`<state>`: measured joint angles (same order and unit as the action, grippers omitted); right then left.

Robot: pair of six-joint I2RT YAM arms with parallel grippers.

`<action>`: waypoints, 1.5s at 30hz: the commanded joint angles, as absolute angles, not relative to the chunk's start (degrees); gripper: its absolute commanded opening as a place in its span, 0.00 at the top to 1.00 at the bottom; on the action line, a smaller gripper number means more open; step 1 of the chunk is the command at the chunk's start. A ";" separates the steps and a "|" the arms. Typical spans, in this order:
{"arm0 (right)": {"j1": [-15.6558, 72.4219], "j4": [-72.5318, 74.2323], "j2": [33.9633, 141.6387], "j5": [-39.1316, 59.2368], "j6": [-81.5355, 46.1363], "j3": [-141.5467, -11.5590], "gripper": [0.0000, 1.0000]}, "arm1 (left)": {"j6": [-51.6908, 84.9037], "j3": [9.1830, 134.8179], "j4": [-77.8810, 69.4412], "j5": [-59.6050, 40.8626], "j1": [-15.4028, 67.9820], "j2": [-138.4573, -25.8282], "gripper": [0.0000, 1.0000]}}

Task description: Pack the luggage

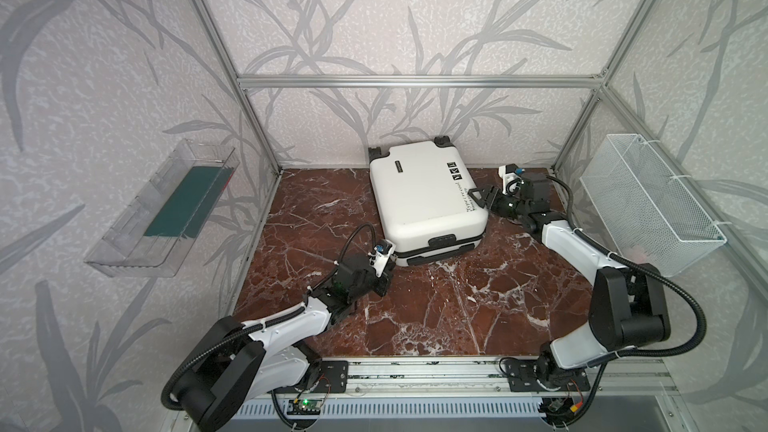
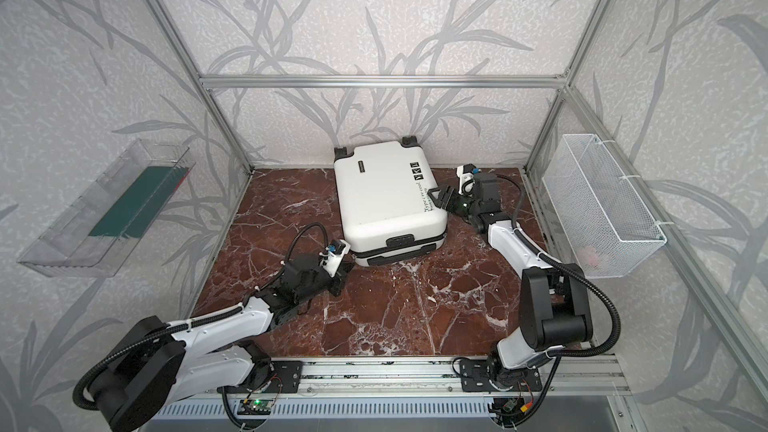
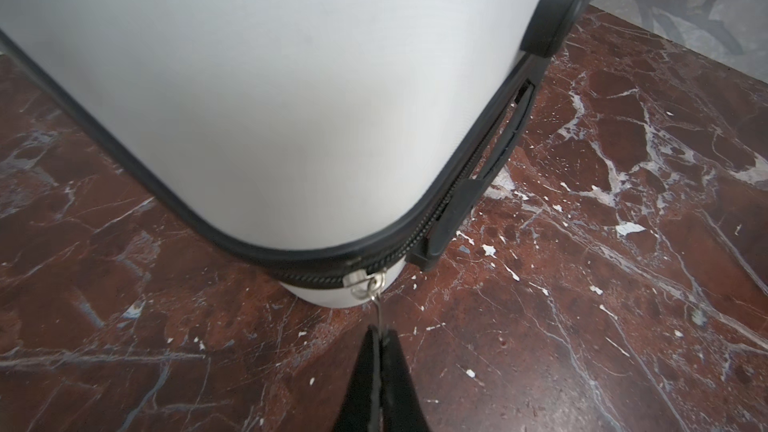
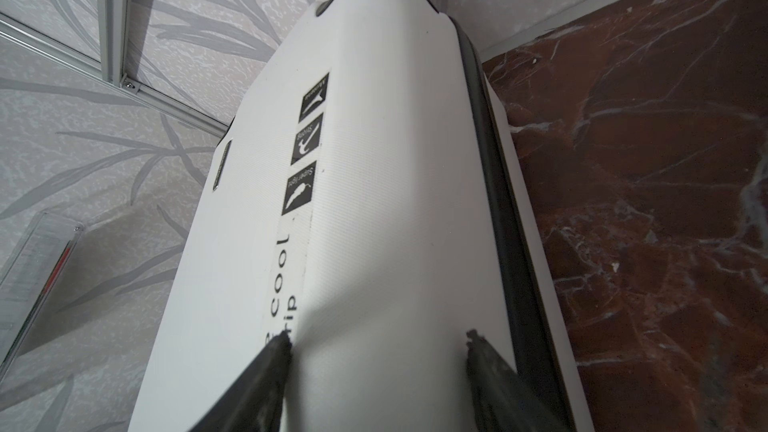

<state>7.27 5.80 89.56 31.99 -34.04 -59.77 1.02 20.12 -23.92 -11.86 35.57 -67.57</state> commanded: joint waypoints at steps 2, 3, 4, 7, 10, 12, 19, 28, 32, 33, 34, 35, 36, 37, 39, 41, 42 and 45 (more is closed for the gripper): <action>10.70 -3.43 93.08 34.64 -34.18 -56.73 0.34 | -0.74 23.91 -28.88 -20.54 37.33 -68.21 1.00; 10.79 -3.32 93.07 34.63 -34.19 -56.77 0.34 | -0.53 24.06 -29.49 -20.77 37.57 -68.35 1.00; 10.89 -3.32 93.16 34.67 -34.27 -56.78 0.34 | -0.65 24.33 -29.80 -20.60 37.82 -68.57 1.00; 11.38 -3.23 93.34 34.41 -34.28 -56.78 0.34 | -1.06 25.20 -30.26 -19.05 38.79 -69.37 1.00; 11.84 -3.21 93.57 34.28 -34.30 -56.74 0.34 | -1.31 25.62 -32.45 -17.32 39.75 -71.04 1.00; 12.04 -3.17 93.60 34.15 -34.43 -56.64 0.34 | -1.86 25.88 -33.74 -15.69 40.89 -72.22 1.00; 13.11 -2.90 93.73 33.84 -34.67 -56.77 0.34 | -1.34 27.35 -39.70 -11.71 43.20 -76.63 1.00; 13.55 -3.84 94.00 33.16 -33.94 -57.25 0.34 | -0.98 26.86 -42.29 -10.09 44.48 -76.36 1.00; 12.75 -4.10 94.17 33.31 -33.76 -57.87 0.34 | -0.89 23.65 -40.14 -8.35 44.50 -71.48 1.00; 12.68 -4.13 94.28 33.42 -33.71 -58.05 0.34 | -0.89 22.89 -39.44 -7.93 44.48 -70.36 1.00; 12.66 -4.12 94.24 33.48 -33.62 -58.18 0.34 | -0.96 22.33 -39.30 -7.43 44.53 -69.55 1.00; 12.66 -4.21 94.46 33.61 -33.58 -58.35 0.34 | -1.01 21.71 -39.25 -6.97 44.47 -68.90 1.00; 12.64 -4.17 94.56 33.62 -33.57 -58.44 0.34 | -0.97 21.33 -39.11 -6.55 44.48 -68.31 1.00; 12.65 -4.22 94.67 33.73 -33.66 -58.49 0.34 | -1.13 21.18 -39.04 -6.48 44.48 -68.07 1.00; 12.66 -4.13 94.83 33.88 -33.66 -58.53 0.34 | -1.31 20.96 -38.79 -6.67 44.50 -68.09 1.00; 12.66 -4.17 94.67 33.88 -33.62 -58.29 0.34 | -1.10 20.96 -38.29 -6.92 44.49 -67.79 1.00; 12.66 -4.28 94.55 33.76 -33.51 -58.36 0.34 | -0.89 20.68 -38.30 -7.14 44.47 -67.41 1.00; 12.66 -4.65 94.57 33.67 -33.31 -58.47 0.34 | -0.01 20.00 -37.36 -7.84 44.56 -65.44 1.00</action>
